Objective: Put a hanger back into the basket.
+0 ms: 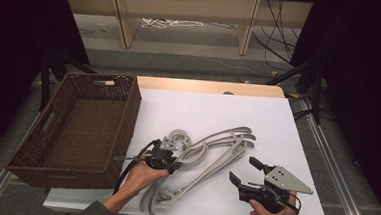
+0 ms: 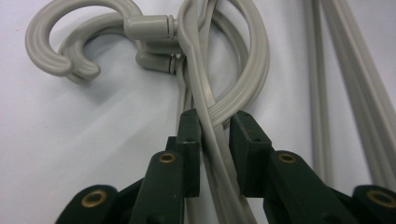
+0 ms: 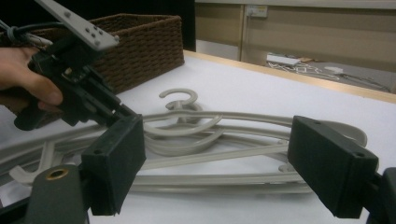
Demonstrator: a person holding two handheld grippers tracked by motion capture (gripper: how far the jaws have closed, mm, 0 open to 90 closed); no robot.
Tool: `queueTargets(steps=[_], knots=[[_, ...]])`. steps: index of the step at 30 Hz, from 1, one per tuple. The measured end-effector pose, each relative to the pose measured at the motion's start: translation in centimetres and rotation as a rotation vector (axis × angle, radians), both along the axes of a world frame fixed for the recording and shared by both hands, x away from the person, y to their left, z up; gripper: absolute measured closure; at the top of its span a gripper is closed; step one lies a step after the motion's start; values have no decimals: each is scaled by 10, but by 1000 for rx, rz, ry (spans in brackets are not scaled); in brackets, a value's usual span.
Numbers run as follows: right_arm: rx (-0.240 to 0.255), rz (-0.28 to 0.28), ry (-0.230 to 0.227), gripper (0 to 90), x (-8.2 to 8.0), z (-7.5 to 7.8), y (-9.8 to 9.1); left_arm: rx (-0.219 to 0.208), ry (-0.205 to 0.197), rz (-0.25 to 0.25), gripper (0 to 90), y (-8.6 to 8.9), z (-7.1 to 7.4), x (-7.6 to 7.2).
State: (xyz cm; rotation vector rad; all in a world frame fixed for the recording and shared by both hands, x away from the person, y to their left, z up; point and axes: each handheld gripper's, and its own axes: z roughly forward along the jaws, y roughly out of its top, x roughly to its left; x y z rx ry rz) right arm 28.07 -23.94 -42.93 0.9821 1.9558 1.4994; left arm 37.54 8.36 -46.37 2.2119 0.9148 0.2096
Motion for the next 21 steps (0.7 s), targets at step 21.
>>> queueTargets(steps=[21], knots=[[-12,14,6,208,0,0,1,-125,-34,59,817,26,26,5]])
